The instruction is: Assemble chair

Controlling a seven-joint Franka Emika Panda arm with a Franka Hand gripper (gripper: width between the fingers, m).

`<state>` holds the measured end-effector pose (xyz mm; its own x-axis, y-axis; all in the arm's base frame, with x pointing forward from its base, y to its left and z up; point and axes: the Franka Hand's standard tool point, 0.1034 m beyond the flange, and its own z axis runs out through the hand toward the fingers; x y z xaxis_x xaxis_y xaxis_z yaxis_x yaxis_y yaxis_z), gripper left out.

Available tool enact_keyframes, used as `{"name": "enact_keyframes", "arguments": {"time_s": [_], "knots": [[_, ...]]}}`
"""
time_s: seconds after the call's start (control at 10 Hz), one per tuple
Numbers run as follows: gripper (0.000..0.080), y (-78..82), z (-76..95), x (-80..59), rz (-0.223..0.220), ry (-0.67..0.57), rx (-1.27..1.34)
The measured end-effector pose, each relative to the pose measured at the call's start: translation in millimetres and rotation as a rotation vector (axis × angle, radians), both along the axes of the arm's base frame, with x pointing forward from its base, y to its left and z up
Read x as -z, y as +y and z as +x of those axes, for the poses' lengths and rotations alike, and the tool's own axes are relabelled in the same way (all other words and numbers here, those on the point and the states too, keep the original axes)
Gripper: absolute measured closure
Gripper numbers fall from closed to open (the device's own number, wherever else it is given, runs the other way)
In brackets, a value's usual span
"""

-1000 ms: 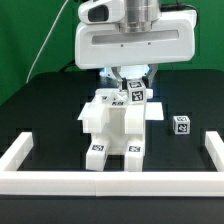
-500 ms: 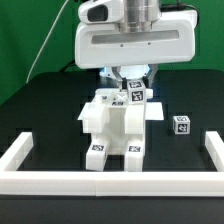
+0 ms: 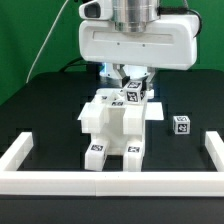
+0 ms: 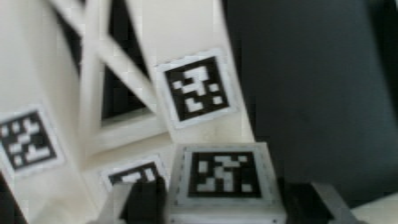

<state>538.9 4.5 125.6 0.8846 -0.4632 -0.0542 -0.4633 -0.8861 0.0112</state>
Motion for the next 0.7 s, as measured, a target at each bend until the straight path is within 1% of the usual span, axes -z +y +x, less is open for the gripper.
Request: {"name": "enact_keyframes", "arguments": {"time_s": [0.1, 0.2, 0.4, 0.5, 0.6, 0.7], "knots": [[0.0509, -0.9, 2.8, -0.1, -0.008, -0.023, 0.077], [0.0509, -0.7, 4.6, -0.3, -0.003, -0.036, 0.191], [0.0509, 0.4, 4.8, -0.2, -0.006, -0.034, 0.302], [0.0393, 0.4, 4.7, 0.2, -0.006, -0.034, 0.301], [0.0258, 0.5, 4.7, 0.2, -0.006, -0.034, 0.288], [0.0184, 1.3, 6.0, -0.8, -0.004, -0.038, 0.169]]}}
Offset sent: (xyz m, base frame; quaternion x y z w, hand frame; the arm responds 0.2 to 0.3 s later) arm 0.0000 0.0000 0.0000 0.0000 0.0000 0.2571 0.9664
